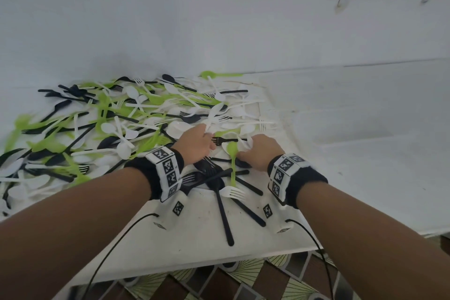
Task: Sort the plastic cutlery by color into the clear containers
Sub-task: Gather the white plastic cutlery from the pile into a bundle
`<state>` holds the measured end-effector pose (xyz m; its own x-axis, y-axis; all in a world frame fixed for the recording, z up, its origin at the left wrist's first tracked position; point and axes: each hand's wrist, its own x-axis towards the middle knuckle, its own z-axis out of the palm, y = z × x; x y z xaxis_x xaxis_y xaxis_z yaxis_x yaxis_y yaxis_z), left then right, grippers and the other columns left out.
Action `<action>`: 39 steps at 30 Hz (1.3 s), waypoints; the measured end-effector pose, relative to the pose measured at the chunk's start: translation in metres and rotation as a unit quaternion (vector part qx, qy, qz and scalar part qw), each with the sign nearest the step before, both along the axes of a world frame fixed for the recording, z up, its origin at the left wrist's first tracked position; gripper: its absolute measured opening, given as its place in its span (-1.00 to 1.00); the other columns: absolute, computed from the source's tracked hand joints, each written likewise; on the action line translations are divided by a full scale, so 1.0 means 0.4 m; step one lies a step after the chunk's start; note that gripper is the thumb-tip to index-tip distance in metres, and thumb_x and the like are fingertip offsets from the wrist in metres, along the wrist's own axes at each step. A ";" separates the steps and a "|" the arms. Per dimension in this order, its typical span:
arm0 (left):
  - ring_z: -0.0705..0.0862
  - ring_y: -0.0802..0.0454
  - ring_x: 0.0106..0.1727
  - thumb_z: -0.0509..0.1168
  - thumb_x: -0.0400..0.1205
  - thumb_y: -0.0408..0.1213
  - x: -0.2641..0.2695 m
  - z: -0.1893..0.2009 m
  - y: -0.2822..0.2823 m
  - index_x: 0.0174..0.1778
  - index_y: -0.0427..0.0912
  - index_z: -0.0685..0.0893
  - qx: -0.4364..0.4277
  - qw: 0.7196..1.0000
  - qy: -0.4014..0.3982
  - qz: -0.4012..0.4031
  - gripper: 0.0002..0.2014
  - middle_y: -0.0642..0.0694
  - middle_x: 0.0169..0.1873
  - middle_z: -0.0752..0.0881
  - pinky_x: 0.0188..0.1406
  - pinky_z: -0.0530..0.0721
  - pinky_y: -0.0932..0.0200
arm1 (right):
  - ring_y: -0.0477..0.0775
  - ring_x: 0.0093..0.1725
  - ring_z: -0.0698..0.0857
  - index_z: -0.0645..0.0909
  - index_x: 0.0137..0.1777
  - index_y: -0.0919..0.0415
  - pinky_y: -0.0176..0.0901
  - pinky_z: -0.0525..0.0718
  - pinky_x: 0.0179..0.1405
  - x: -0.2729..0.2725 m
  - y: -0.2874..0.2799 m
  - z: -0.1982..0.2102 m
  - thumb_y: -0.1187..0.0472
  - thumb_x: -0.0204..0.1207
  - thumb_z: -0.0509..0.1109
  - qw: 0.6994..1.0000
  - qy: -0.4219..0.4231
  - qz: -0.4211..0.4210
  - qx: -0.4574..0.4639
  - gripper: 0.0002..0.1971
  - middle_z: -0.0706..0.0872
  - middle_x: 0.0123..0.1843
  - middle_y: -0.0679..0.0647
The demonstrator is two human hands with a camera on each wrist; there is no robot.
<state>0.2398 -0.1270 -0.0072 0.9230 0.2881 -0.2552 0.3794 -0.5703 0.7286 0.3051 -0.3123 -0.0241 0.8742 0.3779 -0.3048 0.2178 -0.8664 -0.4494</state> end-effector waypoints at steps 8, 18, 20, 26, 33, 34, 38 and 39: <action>0.70 0.03 -0.35 0.13 0.83 -0.15 -0.026 0.027 0.074 0.05 -0.20 0.62 0.027 0.999 -0.035 0.014 -0.76 -0.08 -0.21 0.83 -0.28 0.65 0.13 | 0.15 -0.02 0.65 0.58 0.22 0.16 -0.10 0.58 -0.11 0.001 0.056 0.005 -0.18 0.44 0.55 1.000 0.014 0.005 -0.028 -0.48 0.68 0.05 0.07; 0.57 -0.07 -0.38 0.15 0.79 -0.15 0.004 0.026 0.130 -0.08 -0.01 0.44 0.077 0.990 -0.077 -0.088 -0.87 -0.08 -0.34 0.61 -0.39 0.44 0.07 | 0.25 0.20 0.64 0.56 0.38 0.27 -0.05 0.52 0.06 0.018 0.110 0.073 -0.06 0.62 0.33 0.994 -0.061 -0.077 0.036 -0.53 0.66 0.33 0.22; 0.58 -0.05 -0.37 0.18 0.79 -0.13 0.028 0.027 0.127 0.00 -0.12 0.49 0.104 0.984 -0.085 -0.117 -0.85 -0.07 -0.33 0.60 -0.39 0.43 0.07 | 0.29 0.26 0.63 0.53 0.30 0.24 -0.02 0.53 0.09 0.028 0.095 0.088 -0.05 0.65 0.26 0.988 -0.055 -0.129 0.070 -0.60 0.65 0.30 0.21; 0.66 -0.26 0.27 0.22 0.76 -0.06 0.127 -0.003 0.033 0.19 -0.17 0.65 0.218 0.942 -0.099 -0.235 -0.73 -0.18 0.10 0.72 0.12 0.58 -0.04 | 0.25 0.04 0.63 0.43 0.28 0.27 -0.02 0.52 0.00 0.043 0.001 0.074 0.01 0.65 0.26 0.944 -0.052 -0.283 0.162 -0.64 0.62 0.07 0.15; 0.69 -0.21 0.19 0.26 0.69 0.16 0.240 -0.023 -0.083 0.01 -0.12 0.61 0.350 0.903 -0.053 -0.245 -0.63 -0.19 0.15 0.72 0.09 0.64 -0.04 | 0.27 0.10 0.73 0.55 0.24 0.25 0.05 0.65 0.10 0.073 -0.050 0.032 -0.11 0.49 0.27 0.949 -0.005 -0.266 0.172 -0.52 0.75 0.10 0.17; 0.69 -0.20 0.10 0.32 0.64 0.19 0.249 -0.024 -0.090 -0.07 -0.10 0.56 0.352 0.904 -0.029 -0.240 -0.62 -0.18 0.09 0.73 -0.01 0.63 -0.01 | 0.26 0.10 0.73 0.55 0.23 0.25 0.04 0.65 0.09 0.079 -0.053 0.031 -0.10 0.50 0.27 0.950 -0.001 -0.260 0.173 -0.53 0.75 0.10 0.16; 0.65 -0.19 0.03 0.35 0.68 0.05 0.282 -0.022 -0.098 -0.02 -0.16 0.58 0.324 0.921 0.013 -0.218 -0.69 -0.23 0.15 0.74 -0.07 0.51 0.08 | 0.24 -0.01 0.76 0.53 0.16 0.22 0.08 0.72 0.09 0.108 -0.063 0.022 -0.09 0.48 0.26 0.951 0.014 -0.244 0.191 -0.59 0.77 0.02 0.17; 0.66 -0.23 0.16 0.30 0.72 -0.01 0.283 -0.019 -0.099 0.07 -0.19 0.62 0.307 0.930 0.011 -0.203 -0.71 -0.26 0.24 0.72 0.00 0.51 0.08 | 0.23 -0.03 0.77 0.50 0.14 0.20 0.07 0.72 0.06 0.115 -0.064 0.019 -0.07 0.49 0.26 0.951 0.019 -0.238 0.195 -0.63 0.78 -0.01 0.19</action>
